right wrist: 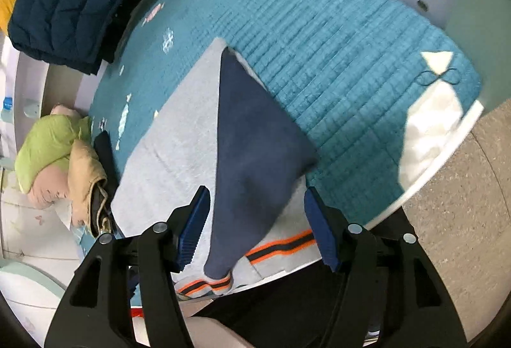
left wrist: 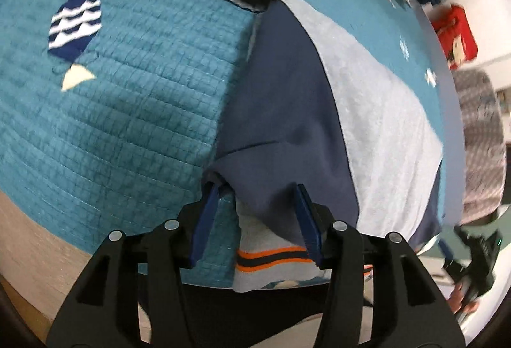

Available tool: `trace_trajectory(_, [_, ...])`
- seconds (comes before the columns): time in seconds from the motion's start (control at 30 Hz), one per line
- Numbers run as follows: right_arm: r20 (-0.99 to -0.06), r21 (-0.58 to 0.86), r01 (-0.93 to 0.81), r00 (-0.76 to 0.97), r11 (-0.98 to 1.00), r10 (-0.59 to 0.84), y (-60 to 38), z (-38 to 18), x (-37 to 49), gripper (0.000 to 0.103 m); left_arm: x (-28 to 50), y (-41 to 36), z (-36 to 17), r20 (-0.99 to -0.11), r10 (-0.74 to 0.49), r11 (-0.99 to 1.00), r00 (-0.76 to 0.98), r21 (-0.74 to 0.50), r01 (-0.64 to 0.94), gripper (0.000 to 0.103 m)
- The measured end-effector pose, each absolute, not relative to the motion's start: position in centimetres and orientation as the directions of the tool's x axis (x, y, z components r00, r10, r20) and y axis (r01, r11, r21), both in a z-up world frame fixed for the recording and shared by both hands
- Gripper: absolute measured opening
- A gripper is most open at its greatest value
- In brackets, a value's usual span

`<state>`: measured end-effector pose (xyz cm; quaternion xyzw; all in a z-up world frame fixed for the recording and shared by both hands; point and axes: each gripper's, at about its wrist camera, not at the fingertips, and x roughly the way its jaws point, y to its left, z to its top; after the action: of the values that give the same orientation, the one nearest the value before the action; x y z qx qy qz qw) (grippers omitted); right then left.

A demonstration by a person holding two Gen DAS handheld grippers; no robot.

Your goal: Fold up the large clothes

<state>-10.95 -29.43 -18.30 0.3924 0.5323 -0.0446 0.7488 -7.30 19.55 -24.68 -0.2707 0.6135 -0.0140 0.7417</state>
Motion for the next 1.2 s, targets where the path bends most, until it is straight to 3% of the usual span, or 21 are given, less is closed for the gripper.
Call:
trace_trajectory(0.1, [-0.841,0.520,0.446,0.416,0.729,0.346,-28.7,-17.8,-10.2,0.059,-7.2,20.2,-25.1,-0.901,-0.368,0.838,0.229,-0.428,-0.338,0.049])
trace_trajectory(0.2, [-0.864,0.491,0.479,0.377,0.727,0.335,-28.7,-20.6,-8.9,0.057,-6.7,20.3,-25.7,-0.892,-0.390,0.823,0.227,-0.448,-0.349,0.028])
trace_trajectory(0.27, [-0.867,0.494,0.515,0.348,0.700,0.356,-28.7,-22.9,-8.1,0.022,-6.3,20.4,-26.0,-0.884,-0.406,0.810,0.233,-0.466,-0.356,0.018])
trace_trajectory(0.43, [-0.851,0.524,0.565,0.376,0.638,0.367,-28.6,-22.6,-9.2,0.008,-6.6,19.9,-25.2,-0.897,-0.368,0.835,0.244,-0.435,-0.337,0.012])
trace_trajectory(0.53, [-0.821,0.572,0.570,0.399,0.590,0.410,-28.4,-20.6,-10.5,0.008,-7.0,19.8,-24.1,-0.911,-0.332,0.860,0.244,-0.398,-0.318,0.010])
trace_trajectory(0.63, [-0.837,0.547,0.574,0.380,0.610,0.393,-28.3,-20.3,-11.0,0.008,-7.1,20.3,-23.6,-0.926,-0.301,0.877,0.230,-0.363,-0.315,0.002])
trace_trajectory(0.8, [-0.873,0.486,0.623,0.304,0.613,0.382,-28.5,-25.2,-10.9,0.006,-6.7,20.7,-26.1,-0.932,-0.319,0.882,0.171,-0.358,-0.307,0.002])
trace_trajectory(0.9, [-0.907,0.421,0.587,0.252,0.691,0.339,-28.3,-22.9,-10.7,0.011,-7.0,19.9,-24.4,-0.945,-0.277,0.923,0.174,-0.312,-0.223,0.005])
trace_trajectory(0.93, [-0.934,0.357,0.563,0.207,0.745,0.292,-28.0,-21.8,-10.9,0.019,-7.3,19.9,-23.6,-0.946,-0.272,0.930,0.176,-0.305,-0.206,0.006])
trace_trajectory(0.97, [-0.944,0.330,0.541,0.195,0.774,0.267,-28.0,-20.9,-11.1,0.020,-7.5,19.9,-22.9,-0.945,-0.276,0.933,0.176,-0.307,-0.188,0.008])
trace_trajectory(1.13, [-0.933,0.286,0.379,0.317,0.880,0.167,-25.7,-14.9,-11.2,0.020,-7.8,18.9,-19.5,-0.939,-0.255,0.951,0.230,-0.287,-0.115,0.010])
trace_trajectory(1.2, [-0.909,0.319,0.237,0.351,0.918,0.226,-22.6,-14.1,-9.5,0.020,-7.2,17.8,-19.2,-0.923,-0.284,0.948,0.260,-0.311,-0.067,0.010])
